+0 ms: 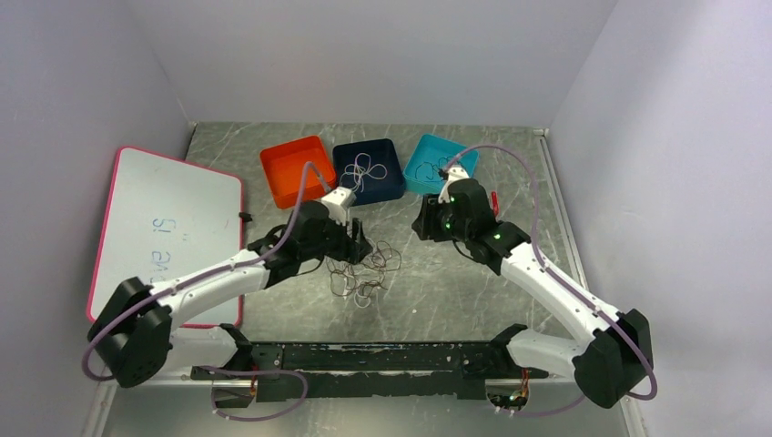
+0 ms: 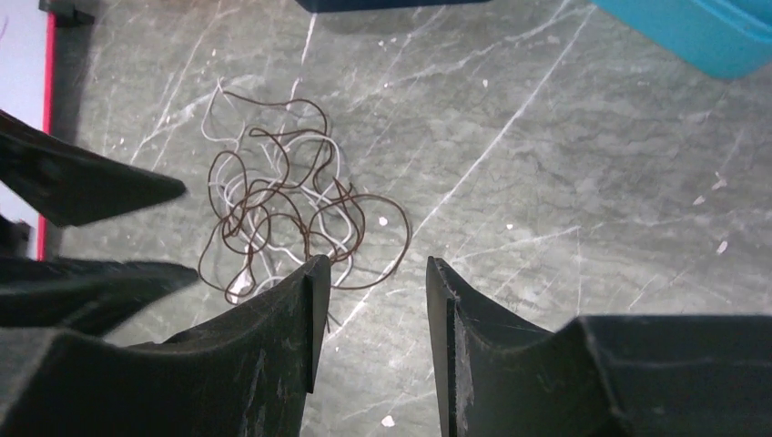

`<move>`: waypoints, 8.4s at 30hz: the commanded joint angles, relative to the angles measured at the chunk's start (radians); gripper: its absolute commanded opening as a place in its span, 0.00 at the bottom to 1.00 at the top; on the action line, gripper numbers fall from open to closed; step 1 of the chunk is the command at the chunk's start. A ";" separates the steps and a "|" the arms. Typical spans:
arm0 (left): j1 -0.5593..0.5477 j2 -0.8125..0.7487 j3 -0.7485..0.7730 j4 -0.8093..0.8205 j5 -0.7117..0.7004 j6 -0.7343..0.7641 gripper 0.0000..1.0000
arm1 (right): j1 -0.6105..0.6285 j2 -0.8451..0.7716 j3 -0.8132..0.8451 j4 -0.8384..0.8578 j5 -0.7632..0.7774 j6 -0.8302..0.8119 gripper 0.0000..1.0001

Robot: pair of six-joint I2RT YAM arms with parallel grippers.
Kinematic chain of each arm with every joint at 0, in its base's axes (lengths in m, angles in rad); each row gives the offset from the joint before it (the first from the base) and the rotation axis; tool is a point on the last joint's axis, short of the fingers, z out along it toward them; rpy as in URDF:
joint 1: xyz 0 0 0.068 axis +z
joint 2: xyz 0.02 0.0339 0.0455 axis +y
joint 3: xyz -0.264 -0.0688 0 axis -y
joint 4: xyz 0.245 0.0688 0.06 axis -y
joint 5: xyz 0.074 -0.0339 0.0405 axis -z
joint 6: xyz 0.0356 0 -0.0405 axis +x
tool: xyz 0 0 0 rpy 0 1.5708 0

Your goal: Untangle the cables

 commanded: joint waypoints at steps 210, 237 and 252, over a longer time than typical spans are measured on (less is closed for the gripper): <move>0.055 -0.143 0.030 0.438 0.485 0.153 0.67 | 0.322 0.076 0.392 -0.176 0.138 0.050 0.00; 0.032 -0.128 0.105 0.317 0.514 0.253 0.67 | 0.283 0.139 0.471 -0.182 -0.015 0.056 0.00; 0.016 -0.075 -0.018 0.463 0.452 0.168 0.50 | 0.280 0.101 0.501 -0.180 -0.009 0.083 0.00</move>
